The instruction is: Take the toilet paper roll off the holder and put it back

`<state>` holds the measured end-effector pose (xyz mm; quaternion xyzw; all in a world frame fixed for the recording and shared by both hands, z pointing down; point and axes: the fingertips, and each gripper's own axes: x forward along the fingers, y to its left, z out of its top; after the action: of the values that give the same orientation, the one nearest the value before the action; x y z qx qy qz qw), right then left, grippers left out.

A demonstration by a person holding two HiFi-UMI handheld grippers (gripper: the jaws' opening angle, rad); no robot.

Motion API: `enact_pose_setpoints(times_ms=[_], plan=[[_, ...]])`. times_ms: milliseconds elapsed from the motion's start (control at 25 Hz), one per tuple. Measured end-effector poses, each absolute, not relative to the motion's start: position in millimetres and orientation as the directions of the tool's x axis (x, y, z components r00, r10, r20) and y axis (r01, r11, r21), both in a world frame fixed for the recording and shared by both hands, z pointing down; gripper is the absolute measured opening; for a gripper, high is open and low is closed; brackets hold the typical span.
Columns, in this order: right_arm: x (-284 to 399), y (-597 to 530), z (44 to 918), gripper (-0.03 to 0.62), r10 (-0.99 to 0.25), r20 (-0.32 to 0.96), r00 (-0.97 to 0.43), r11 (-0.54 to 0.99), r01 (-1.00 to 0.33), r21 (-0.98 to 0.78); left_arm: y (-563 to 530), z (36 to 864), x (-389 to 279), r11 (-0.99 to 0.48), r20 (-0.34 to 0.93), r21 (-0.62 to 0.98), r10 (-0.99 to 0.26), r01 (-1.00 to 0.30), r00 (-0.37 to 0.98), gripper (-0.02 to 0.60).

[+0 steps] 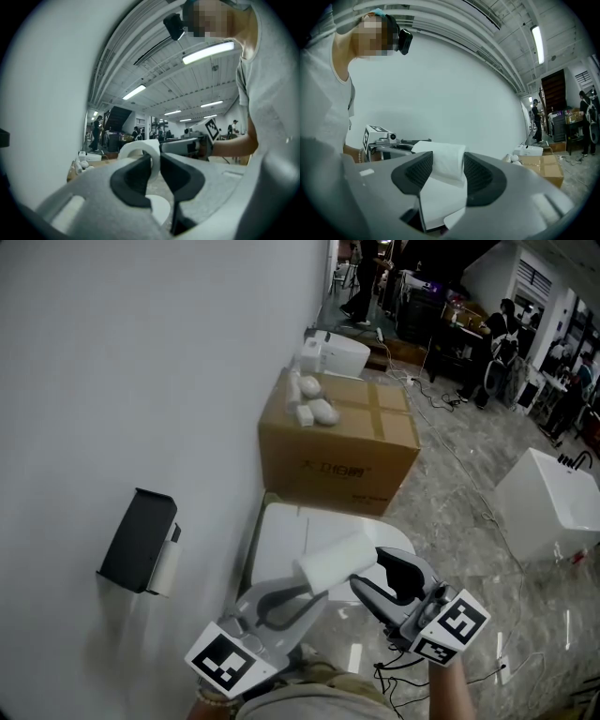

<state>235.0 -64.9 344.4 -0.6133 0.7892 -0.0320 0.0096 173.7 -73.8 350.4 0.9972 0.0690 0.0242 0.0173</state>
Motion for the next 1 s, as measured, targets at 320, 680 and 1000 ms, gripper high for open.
enact_pose_setpoints(times_ms=[320, 680, 1000], plan=[[233, -68, 341, 0.213, -0.966, 0.020, -0.256, 0.255, -0.966, -0.049, -76, 346, 172, -0.994, 0.042, 0.030, 0.106, 0.105, 0.993, 0.060], [217, -95, 323, 0.213, -0.942, -0.006, -0.336, 0.336, -0.942, -0.015, -98, 331, 156, -1.000, 0.046, -0.001, -0.005, -0.005, 0.999, 0.060], [183, -129, 299, 0.213, -0.890, -0.050, -0.454, 0.454, -0.891, 0.010, -124, 309, 122, -0.986, 0.045, -0.046, -0.160, -0.158, 0.986, 0.061]])
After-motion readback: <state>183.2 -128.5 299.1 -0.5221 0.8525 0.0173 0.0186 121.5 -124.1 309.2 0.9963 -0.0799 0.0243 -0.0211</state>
